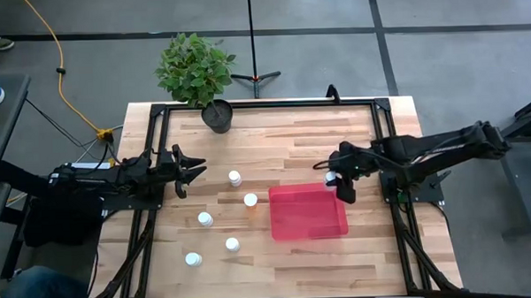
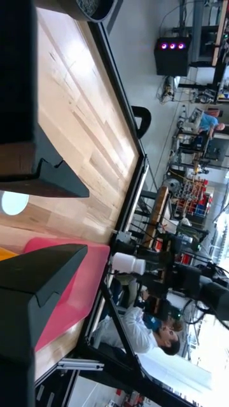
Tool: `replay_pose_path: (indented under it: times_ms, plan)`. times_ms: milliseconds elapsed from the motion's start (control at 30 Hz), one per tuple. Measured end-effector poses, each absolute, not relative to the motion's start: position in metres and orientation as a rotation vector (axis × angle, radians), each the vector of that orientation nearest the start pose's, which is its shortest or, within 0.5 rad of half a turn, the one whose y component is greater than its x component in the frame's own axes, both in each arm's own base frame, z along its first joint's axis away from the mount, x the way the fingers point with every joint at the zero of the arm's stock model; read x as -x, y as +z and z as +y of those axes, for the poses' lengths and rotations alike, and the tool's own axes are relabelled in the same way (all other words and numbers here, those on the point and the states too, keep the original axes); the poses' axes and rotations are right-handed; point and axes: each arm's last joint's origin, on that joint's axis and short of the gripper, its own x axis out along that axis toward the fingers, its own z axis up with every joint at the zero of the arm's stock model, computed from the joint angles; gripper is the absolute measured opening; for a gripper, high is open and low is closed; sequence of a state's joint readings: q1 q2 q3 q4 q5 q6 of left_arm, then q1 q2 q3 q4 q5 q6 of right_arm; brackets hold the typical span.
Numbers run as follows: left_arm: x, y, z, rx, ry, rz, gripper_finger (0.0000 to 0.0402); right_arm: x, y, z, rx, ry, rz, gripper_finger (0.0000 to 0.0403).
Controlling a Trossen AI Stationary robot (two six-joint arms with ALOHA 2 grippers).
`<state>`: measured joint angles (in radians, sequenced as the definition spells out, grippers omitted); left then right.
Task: Pick and place pill bottles into a basket
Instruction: Put the white pill bottle into the pink bin
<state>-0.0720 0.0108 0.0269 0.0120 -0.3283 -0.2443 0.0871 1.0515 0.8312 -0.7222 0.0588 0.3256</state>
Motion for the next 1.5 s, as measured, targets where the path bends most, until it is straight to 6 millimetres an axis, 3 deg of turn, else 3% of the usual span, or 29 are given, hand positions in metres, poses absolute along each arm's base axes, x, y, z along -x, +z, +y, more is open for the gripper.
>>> replay_pose_path:
  times_ms: [200,367,1233,1500]
  plan:
    - [-0.096,0.173,0.002,0.249,0.252,-0.059,0.0163,-0.196,0.233,0.026,-0.278,-0.125,0.921,0.015]
    - [-0.096,0.173,0.003,0.249,0.257,-0.06,0.0163,-0.195,0.224,0.032,-0.294,-0.141,0.902,0.0149]
    - [-0.095,0.173,0.003,0.25,0.283,-0.065,0.0163,-0.193,0.22,0.04,-0.233,-0.278,0.843,0.0148]
    - [-0.095,0.173,0.003,0.257,0.285,-0.066,0.0163,-0.188,0.186,0.041,-0.356,-0.26,0.808,0.0151]
